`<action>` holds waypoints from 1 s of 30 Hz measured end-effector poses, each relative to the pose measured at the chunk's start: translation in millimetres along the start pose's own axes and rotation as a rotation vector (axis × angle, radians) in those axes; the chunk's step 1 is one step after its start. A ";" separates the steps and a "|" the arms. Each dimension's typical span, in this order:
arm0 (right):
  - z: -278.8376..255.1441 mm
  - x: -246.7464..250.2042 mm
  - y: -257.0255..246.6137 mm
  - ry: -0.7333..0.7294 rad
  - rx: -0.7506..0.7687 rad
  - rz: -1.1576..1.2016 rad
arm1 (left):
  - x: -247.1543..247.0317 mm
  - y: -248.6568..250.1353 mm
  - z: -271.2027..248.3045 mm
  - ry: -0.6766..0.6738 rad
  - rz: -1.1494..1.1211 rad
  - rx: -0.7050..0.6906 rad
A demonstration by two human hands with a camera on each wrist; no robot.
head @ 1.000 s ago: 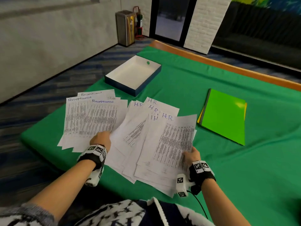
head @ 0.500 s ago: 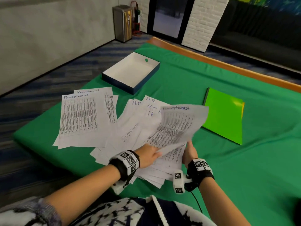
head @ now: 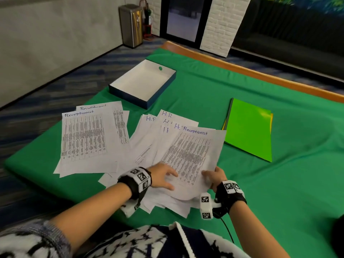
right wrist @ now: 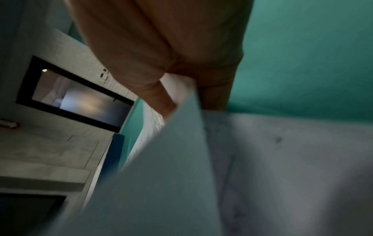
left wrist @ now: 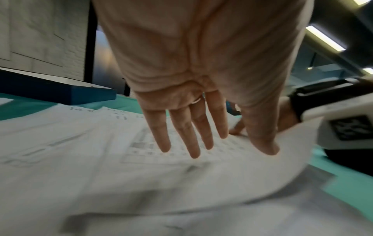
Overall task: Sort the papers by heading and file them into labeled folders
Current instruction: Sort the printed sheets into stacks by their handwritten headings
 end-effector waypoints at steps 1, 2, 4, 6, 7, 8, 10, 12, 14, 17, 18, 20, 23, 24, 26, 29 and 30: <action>1.2 3.9 1.7 0.040 -0.007 -0.035 | 10.9 -11.0 0.6 0.070 0.018 0.045; 6.8 8.4 3.5 0.079 -0.002 -0.064 | 22.1 -24.7 1.4 0.147 0.043 0.100; 15.2 16.2 8.4 0.155 0.001 -0.116 | 41.9 -54.5 2.8 0.255 0.124 0.236; 11.6 22.6 11.8 0.216 -0.001 -0.162 | 54.4 -80.6 2.7 0.297 0.173 0.381; 8.6 25.5 12.6 0.240 0.003 -0.181 | 57.6 -90.0 2.1 0.298 0.187 0.443; 10.0 28.5 14.5 0.251 0.013 -0.191 | 58.6 -97.1 2.0 0.293 0.194 0.488; 10.6 31.7 18.2 0.250 0.020 -0.167 | 57.3 -105.5 2.0 0.291 0.197 0.531; 12.7 33.4 22.2 0.235 0.023 -0.125 | 56.4 -109.4 1.5 0.318 0.201 0.552; 12.9 33.5 25.2 0.217 0.020 -0.079 | 58.8 -112.7 0.3 0.334 0.199 0.590; 13.3 32.5 27.2 0.201 0.031 -0.058 | 64.7 -116.0 0.0 0.306 0.212 0.655; 13.7 32.7 27.5 0.200 0.033 -0.049 | 66.2 -116.1 0.3 0.291 0.215 0.668; 13.1 33.1 27.8 0.204 0.038 -0.040 | 68.1 -115.2 1.8 0.286 0.209 0.675; 11.8 33.9 27.9 0.218 0.051 -0.057 | 70.5 -113.4 3.7 0.289 0.211 0.674; 11.7 34.1 27.7 0.221 0.054 -0.059 | 71.3 -113.0 3.8 0.287 0.219 0.681; 10.0 34.1 27.0 0.225 0.058 -0.061 | 71.4 -112.7 4.0 0.279 0.230 0.699; 8.0 34.0 26.5 0.224 0.054 -0.047 | 70.3 -114.4 6.0 0.280 0.225 0.707; 8.0 33.7 26.5 0.223 0.055 -0.048 | 70.0 -114.4 6.3 0.280 0.229 0.707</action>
Point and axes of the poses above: each hand's wrist, its own z-axis towards the middle knuckle, its own x-axis out of the back of the hand, y = z × x, the point moved 4 cm from there along z, towards the middle knuckle, and after that the axes turned 11 degrees about -x, right-handed, at the moved point
